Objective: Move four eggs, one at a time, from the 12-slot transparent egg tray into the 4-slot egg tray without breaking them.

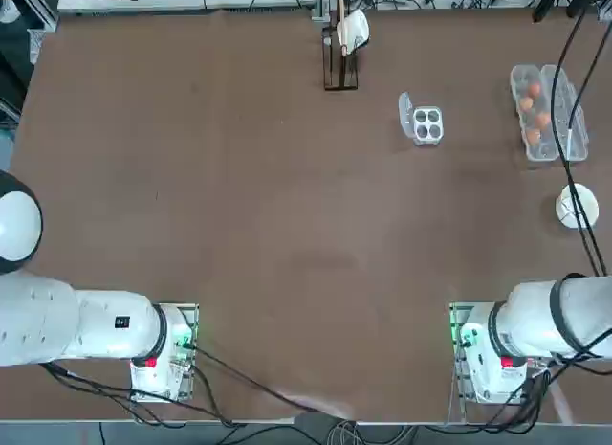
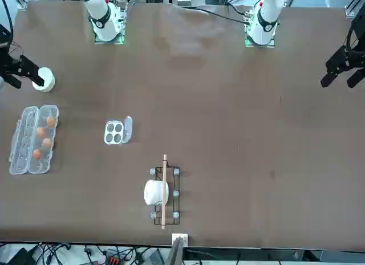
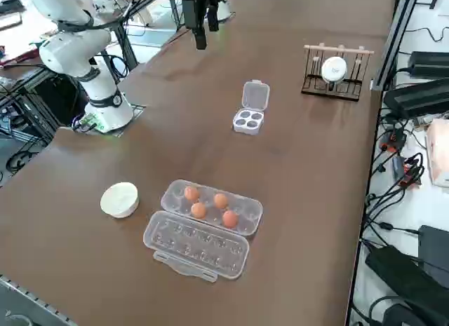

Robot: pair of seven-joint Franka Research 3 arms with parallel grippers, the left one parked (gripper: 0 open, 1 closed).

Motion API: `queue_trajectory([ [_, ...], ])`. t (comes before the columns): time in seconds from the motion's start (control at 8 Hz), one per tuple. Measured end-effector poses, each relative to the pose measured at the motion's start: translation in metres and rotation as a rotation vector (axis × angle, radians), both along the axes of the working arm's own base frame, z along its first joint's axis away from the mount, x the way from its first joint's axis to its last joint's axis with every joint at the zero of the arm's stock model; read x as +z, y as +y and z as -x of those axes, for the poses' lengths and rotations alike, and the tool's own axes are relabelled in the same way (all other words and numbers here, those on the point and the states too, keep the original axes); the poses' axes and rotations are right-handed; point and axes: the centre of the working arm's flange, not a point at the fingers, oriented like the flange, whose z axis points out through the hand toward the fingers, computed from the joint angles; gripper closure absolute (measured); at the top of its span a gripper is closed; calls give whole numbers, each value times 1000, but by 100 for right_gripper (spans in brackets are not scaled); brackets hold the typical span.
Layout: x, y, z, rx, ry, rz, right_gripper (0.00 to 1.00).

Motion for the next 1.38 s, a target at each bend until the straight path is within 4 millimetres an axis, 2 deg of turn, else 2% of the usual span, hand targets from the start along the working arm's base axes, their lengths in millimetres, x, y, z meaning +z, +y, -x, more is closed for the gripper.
queue_trajectory([
  [0.5, 12, -1, 0, -1, -27, 2, 0],
  [0.75, 12, -1, 1, -5, -17, 2, 0],
  [1.12, -8, -2, 6, -24, 72, -5, 0],
  [1.38, -23, -8, -1, 140, 76, -14, 0],
])
